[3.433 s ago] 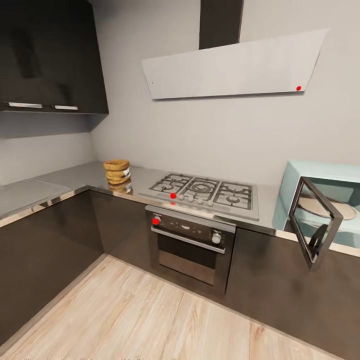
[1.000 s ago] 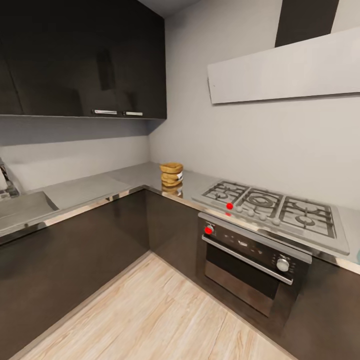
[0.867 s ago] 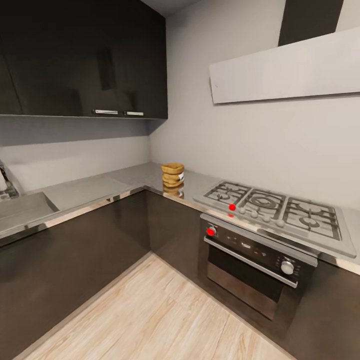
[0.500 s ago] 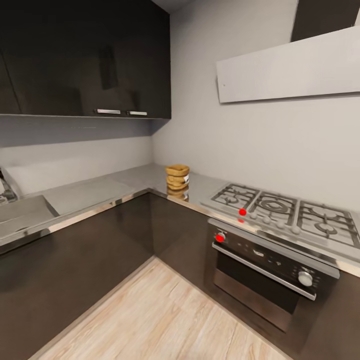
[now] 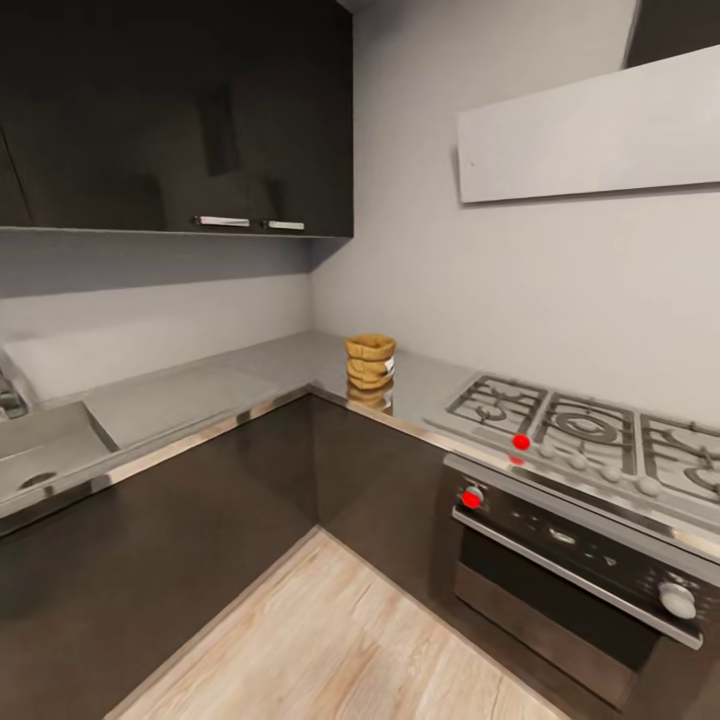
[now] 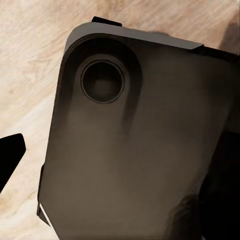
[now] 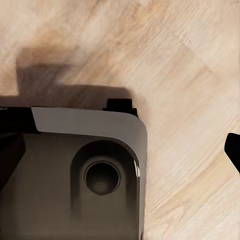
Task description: In the kitchen, take the popcorn bag from the countertop, put it into the microwave, and heat it until the popcorn is cooked so the cooked popcorn ends up inside the bag.
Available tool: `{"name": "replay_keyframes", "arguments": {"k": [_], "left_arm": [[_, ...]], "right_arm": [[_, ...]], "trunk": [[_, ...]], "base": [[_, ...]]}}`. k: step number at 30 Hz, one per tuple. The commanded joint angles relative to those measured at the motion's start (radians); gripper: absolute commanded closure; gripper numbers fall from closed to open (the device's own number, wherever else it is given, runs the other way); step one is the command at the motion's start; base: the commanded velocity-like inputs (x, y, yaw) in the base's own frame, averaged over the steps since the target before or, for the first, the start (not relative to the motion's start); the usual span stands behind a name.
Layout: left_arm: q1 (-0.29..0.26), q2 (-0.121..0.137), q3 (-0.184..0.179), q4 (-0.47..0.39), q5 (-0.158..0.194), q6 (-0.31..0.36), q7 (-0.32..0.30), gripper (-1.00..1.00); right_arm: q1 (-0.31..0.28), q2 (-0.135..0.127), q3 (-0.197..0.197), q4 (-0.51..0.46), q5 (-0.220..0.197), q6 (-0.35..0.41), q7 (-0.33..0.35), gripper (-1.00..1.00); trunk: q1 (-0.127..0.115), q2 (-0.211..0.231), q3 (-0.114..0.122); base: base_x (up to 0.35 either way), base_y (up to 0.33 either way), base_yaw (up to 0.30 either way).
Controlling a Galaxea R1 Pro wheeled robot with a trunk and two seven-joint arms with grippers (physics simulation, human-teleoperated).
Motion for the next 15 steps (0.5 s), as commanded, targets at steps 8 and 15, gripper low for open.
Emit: {"name": "replay_keyframes", "arguments": {"k": [8, 15], "left_arm": [[0.000, 0.000, 0.000, -0.001, 0.006, -0.002, 0.000, -1.00], [0.000, 0.000, -0.001, -0.001, 0.006, -0.002, 0.000, -1.00]], "right_arm": [[-0.001, 0.000, -0.008, 0.003, 0.009, -0.006, 0.002, -1.00], [-0.001, 0.000, -0.008, 0.003, 0.009, -0.007, 0.002, -1.00]], "trunk": [[0.000, 0.000, -0.001], [0.000, 0.000, -0.001]], "base": [[0.279, 0.132, 0.000], [0.292, 0.104, 0.000]]}}
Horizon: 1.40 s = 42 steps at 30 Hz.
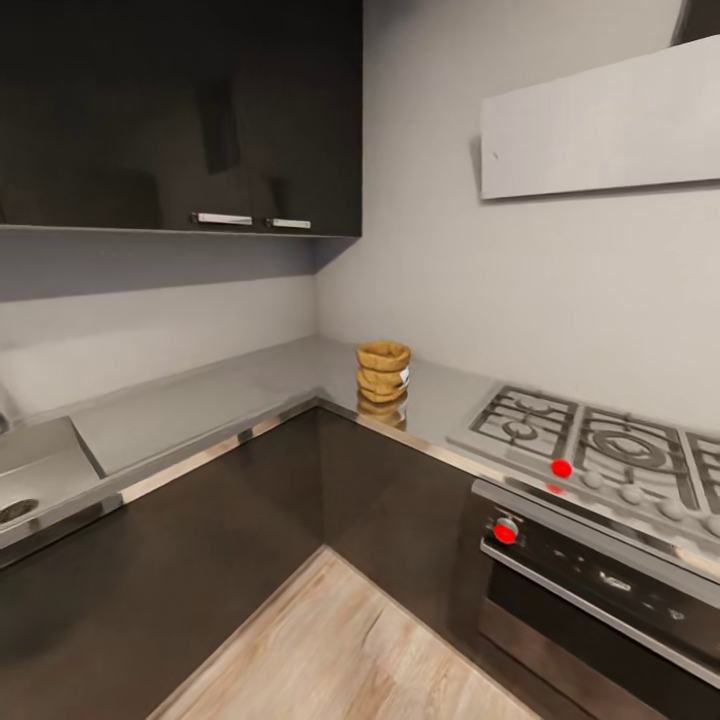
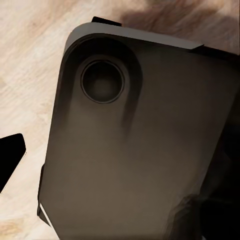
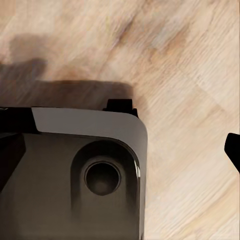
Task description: In the kitchen, take the popcorn bag from the countertop, put it into the microwave, and heat it until the popcorn is cooked so the cooked popcorn ends up inside the bag.
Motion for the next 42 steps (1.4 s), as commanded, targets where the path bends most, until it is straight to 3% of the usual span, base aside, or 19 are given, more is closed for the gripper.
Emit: {"name": "replay_keyframes", "arguments": {"k": [1, 32, 42], "left_arm": [[0.000, 0.000, 0.001, -0.001, 0.006, -0.002, 0.000, -1.00], [0.000, 0.000, 0.001, -0.001, 0.006, -0.002, 0.000, -1.00], [0.000, 0.000, 0.005, -0.001, 0.008, -0.002, 0.000, -1.00]], "right_arm": [[-0.001, -0.001, -0.009, 0.003, 0.009, -0.006, 0.002, -1.00], [-0.001, -0.003, -0.008, 0.003, 0.010, -0.007, 0.002, -1.00], [-0.001, -0.001, -0.009, 0.003, 0.009, -0.008, 0.001, -1.00]], "trunk": [[0.001, 0.000, -0.001], [0.001, 0.000, -0.001], [0.001, 0.000, -0.001]], "base": [[0.292, 0.103, 0.000], [0.289, 0.077, 0.000], [0.043, 0.002, -0.057]]}}
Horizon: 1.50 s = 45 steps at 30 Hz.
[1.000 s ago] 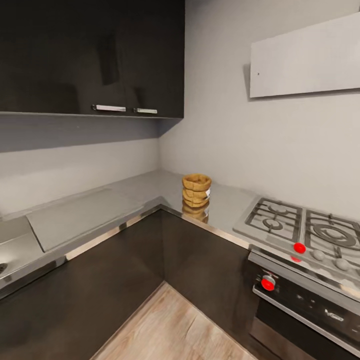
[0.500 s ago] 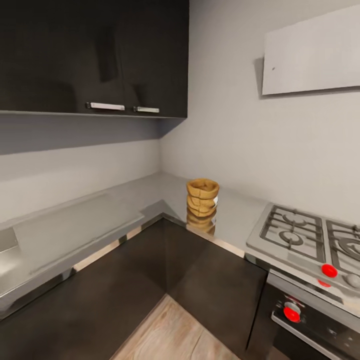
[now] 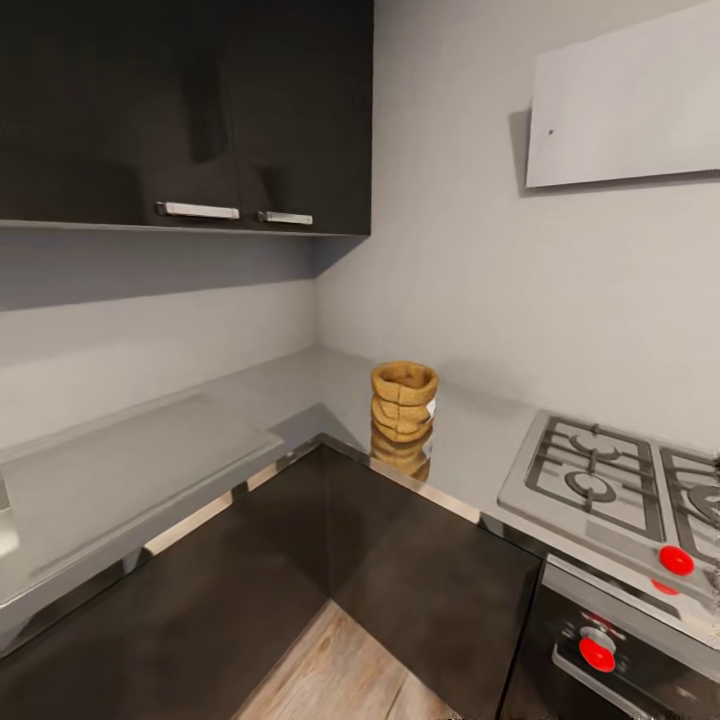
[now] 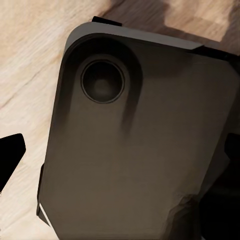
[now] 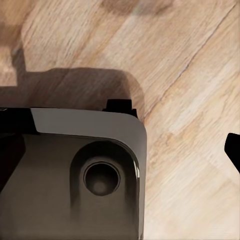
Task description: In the kitchen, take the popcorn bag from the countertop, put it into the microwave, and heat it until the popcorn is cooked so the cooked popcorn ends up inside the bag.
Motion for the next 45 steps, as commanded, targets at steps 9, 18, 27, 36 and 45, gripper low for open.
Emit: {"name": "replay_keyframes", "arguments": {"k": [9, 18, 27, 36, 45], "left_arm": [[0.000, 0.000, 0.002, -0.001, 0.006, -0.002, 0.000, -1.00], [0.000, 0.000, 0.003, -0.001, 0.007, -0.002, 0.000, -1.00], [0.000, 0.000, -0.001, -0.001, 0.008, -0.002, 0.000, -1.00], [0.000, 0.000, -0.002, -0.001, 0.008, -0.002, 0.000, -1.00], [0.000, 0.000, -0.002, -0.001, 0.008, -0.002, 0.000, -1.00]], "right_arm": [[-0.001, -0.003, -0.010, 0.003, 0.008, -0.006, 0.002, -1.00], [-0.001, -0.004, -0.010, 0.003, 0.008, -0.006, 0.002, -1.00], [-0.001, -0.005, -0.009, 0.003, 0.008, -0.006, 0.002, -1.00], [-0.001, -0.007, -0.009, 0.002, 0.009, -0.006, 0.002, -1.00], [-0.001, -0.006, -0.010, 0.002, 0.009, -0.006, 0.002, -1.00]], "trunk": [[0.000, -0.001, -0.001], [0.000, -0.001, -0.001], [0.000, -0.001, -0.001], [0.000, -0.001, -0.001], [0.000, -0.001, -0.001]], "base": [[0.000, 0.000, -0.177], [0.000, 0.000, -0.180], [0.000, 0.004, -0.170], [0.000, 0.147, -0.016], [0.000, 0.216, 0.000]]}}
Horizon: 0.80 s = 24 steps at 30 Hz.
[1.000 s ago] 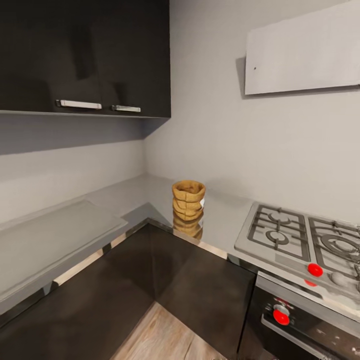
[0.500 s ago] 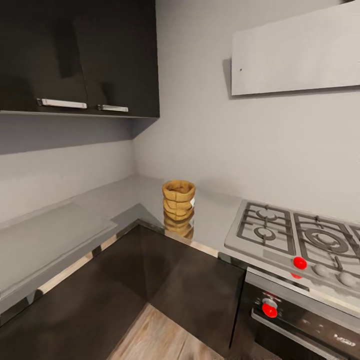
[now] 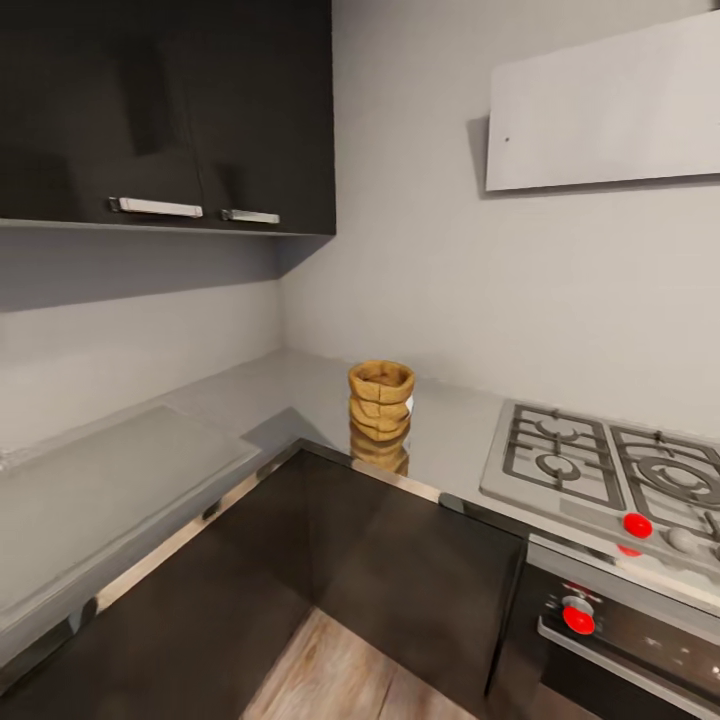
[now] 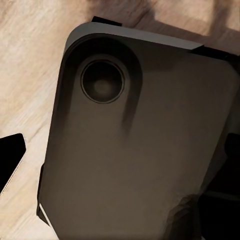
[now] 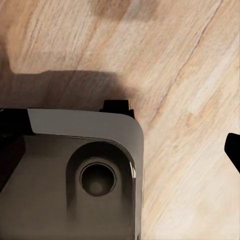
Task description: In the kitchen, take the popcorn bag from the countertop, put it into the microwave, and heat it until the popcorn is cooked so the cooked popcorn ends up inside the bag.
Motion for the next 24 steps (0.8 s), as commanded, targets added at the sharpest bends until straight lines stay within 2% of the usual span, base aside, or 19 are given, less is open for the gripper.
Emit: {"name": "replay_keyframes", "arguments": {"k": [1, 5, 9, 19, 24], "left_arm": [[0.000, 0.000, 0.001, -0.001, 0.006, -0.002, 0.000, -1.00], [0.000, 0.000, 0.001, -0.001, 0.006, -0.002, 0.000, -1.00], [0.000, 0.000, 0.001, -0.001, 0.006, -0.002, 0.000, -1.00], [0.000, 0.000, 0.007, -0.001, 0.010, -0.002, 0.002, -1.00], [0.000, -0.005, 0.013, -0.002, 0.013, -0.002, 0.012, -1.00]], "right_arm": [[-0.001, 0.000, -0.009, 0.003, 0.009, -0.006, 0.002, -1.00], [-0.001, 0.000, -0.009, 0.003, 0.009, -0.006, 0.002, -1.00], [-0.001, 0.000, -0.009, 0.004, 0.007, -0.010, 0.002, -1.00], [-0.001, 0.001, -0.009, 0.004, 0.005, -0.012, 0.002, -1.00], [-0.001, 0.000, -0.009, 0.003, 0.006, -0.014, 0.001, -1.00]], "trunk": [[0.000, -0.001, -0.001], [0.000, -0.001, -0.001], [0.000, -0.001, -0.001], [0.000, -0.001, -0.001], [0.000, -0.001, -0.001]], "base": [[0.000, 0.197, 0.000], [0.000, 0.186, 0.000], [0.000, 0.017, -0.019], [0.000, 0.001, -0.189], [0.000, 0.000, -0.012]]}}
